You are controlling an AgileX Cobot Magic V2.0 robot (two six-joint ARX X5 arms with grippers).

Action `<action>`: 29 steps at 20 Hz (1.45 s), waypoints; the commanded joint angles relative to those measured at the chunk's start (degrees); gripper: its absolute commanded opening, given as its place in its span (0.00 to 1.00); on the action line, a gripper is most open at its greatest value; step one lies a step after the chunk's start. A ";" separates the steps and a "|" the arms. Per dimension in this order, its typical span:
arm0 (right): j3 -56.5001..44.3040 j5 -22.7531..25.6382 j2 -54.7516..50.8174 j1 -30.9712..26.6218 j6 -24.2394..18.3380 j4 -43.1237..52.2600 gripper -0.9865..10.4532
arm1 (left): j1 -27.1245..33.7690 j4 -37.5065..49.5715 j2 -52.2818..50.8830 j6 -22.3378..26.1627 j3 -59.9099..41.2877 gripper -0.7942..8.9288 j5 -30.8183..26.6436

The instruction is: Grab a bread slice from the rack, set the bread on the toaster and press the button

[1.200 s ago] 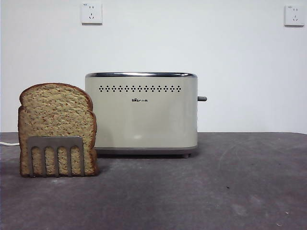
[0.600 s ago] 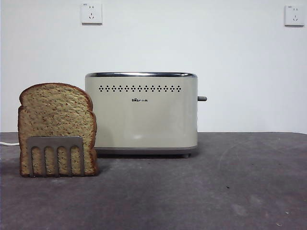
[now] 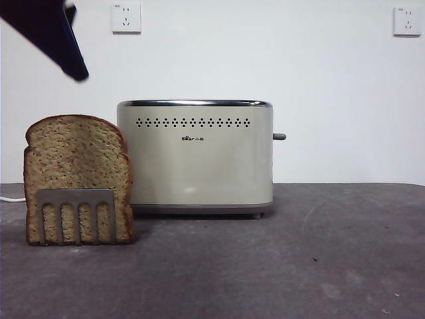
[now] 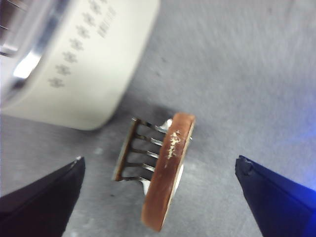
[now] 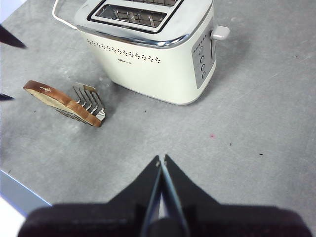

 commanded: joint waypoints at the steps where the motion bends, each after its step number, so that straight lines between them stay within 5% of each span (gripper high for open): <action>1: 0.20 -0.07 0.42 0.15 -0.48 0.09 0.08 | -0.31 0.09 3.10 1.60 -0.02 0.63 0.11; 8: 0.20 -0.07 1.33 0.15 -0.48 0.07 0.08 | -0.31 0.09 11.26 2.47 -0.02 0.62 -0.94; 13: 0.20 -0.07 1.33 0.13 -0.48 0.09 0.08 | -0.31 -0.31 12.85 2.43 -0.02 0.15 -1.03; 15: 0.20 -0.07 1.33 0.15 -0.48 0.09 0.08 | -0.31 -0.57 12.83 2.36 -0.02 0.07 -1.01; 29: 0.20 -0.07 1.33 0.15 -0.66 0.09 0.08 | -0.31 -5.62 10.71 2.40 4.79 0.07 -0.98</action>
